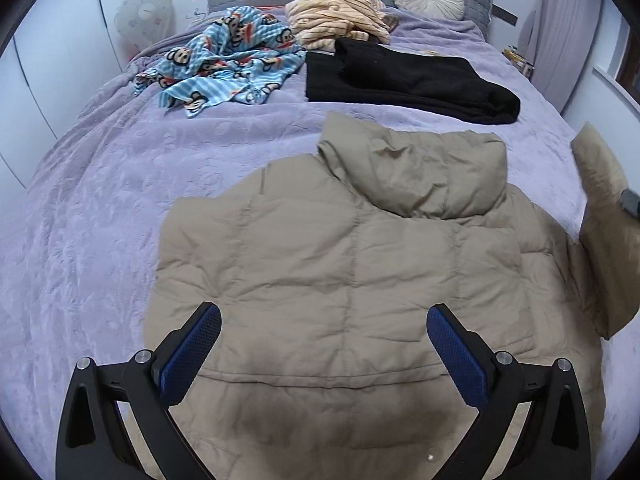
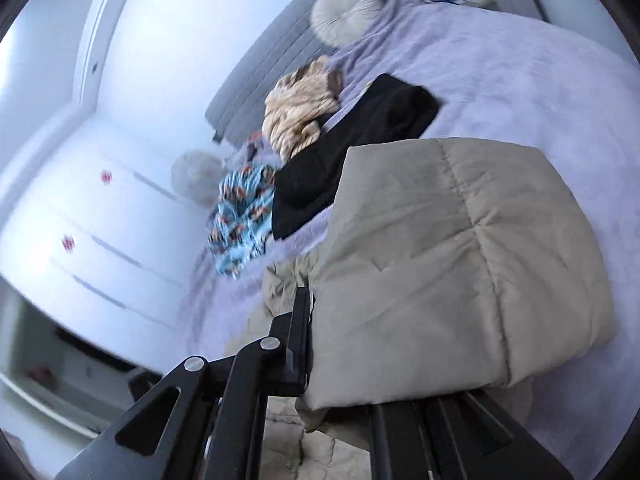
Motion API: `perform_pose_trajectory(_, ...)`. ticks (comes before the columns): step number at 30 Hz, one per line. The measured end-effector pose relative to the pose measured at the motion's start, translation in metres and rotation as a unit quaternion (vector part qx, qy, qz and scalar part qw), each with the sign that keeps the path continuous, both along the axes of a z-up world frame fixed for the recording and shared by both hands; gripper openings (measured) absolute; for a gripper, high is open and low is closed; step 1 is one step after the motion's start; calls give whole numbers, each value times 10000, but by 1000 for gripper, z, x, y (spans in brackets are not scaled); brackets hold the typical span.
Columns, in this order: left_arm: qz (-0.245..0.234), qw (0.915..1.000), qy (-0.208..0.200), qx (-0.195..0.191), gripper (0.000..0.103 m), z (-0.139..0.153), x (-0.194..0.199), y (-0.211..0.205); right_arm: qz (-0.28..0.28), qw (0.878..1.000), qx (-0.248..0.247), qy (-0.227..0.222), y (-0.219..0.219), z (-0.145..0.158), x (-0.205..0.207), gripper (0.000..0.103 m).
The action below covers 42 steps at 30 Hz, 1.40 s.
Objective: Fold large clothes
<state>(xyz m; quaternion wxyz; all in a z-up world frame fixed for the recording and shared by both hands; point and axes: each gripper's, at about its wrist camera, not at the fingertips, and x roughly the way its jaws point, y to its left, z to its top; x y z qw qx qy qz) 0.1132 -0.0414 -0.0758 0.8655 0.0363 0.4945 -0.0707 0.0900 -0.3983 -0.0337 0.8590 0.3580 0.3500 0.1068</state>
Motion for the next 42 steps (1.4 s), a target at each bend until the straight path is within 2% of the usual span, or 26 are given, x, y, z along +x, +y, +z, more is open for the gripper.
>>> perform_pose_trajectory(4,177,9998,18,86,103,-8,11,31,909,9902,-941,482,109,-33,34,8)
perform_pose_trajectory(6,199,9997,79,130,103,-16,14,41,1094,9848,-1097,785,138,-64,34,8)
perform_pose_trajectory(9,174,9994,265,128,103,-33,18,46,1013,9797,-1104,1333,155,-109,24,8)
perform_pose_trajectory(11,159,9991,387,75,103,-43,18,45,834,9777,-1039,1622,149,-131,26,8)
perform_pose_trajectory(15,106,9984,519,-190,103,-52,21,36,674,9759,-722,1946,136,-136,26,9)
perform_pose_trajectory(17,109,9979,523,-370,103,-51,24,35,663,9743,-601,2067,131,-125,23,30)
perform_pose_trajectory(18,118,9974,536,-472,103,-50,26,36,627,9766,-469,2004,126,-118,18,62)
perform_pose_trajectory(19,124,9968,544,-564,103,-48,28,37,502,9800,-357,1890,118,-108,8,79)
perform_pose_trajectory(21,119,9962,547,-662,103,-47,32,41,152,9853,-289,1679,103,-89,-9,80)
perform_pose_trajectory(24,256,9963,514,-632,103,-45,35,54,-593,9846,51,1644,73,-84,-18,79)
perform_pose_trajectory(25,318,9961,509,-643,103,-44,36,60,-801,9826,227,1662,64,-87,-17,74)
perform_pose_trajectory(26,371,9956,511,-697,103,-44,37,66,-1027,9792,373,1708,54,-91,-13,66)
perform_pose_trajectory(28,437,9933,506,-945,103,-39,38,81,-1121,9776,175,1772,53,-89,-3,22)
perform_pose_trajectory(30,418,9899,472,-1268,103,-35,39,93,-796,9843,-281,1550,72,-74,12,17)
perform_pose_trajectory(32,395,9827,442,-1752,103,-30,40,108,-190,9904,-702,1176,104,-55,23,16)
perform_pose_trajectory(34,428,9738,442,-2191,103,-28,41,120,458,9881,-1172,887,149,-44,35,16)
perform_pose_trajectory(38,383,9549,629,-2877,103,-29,43,132,1452,9670,-1982,676,228,-48,41,16)
perform_pose_trajectory(42,166,9362,975,-3372,103,-38,46,126,2086,9366,-2679,863,277,-75,32,20)
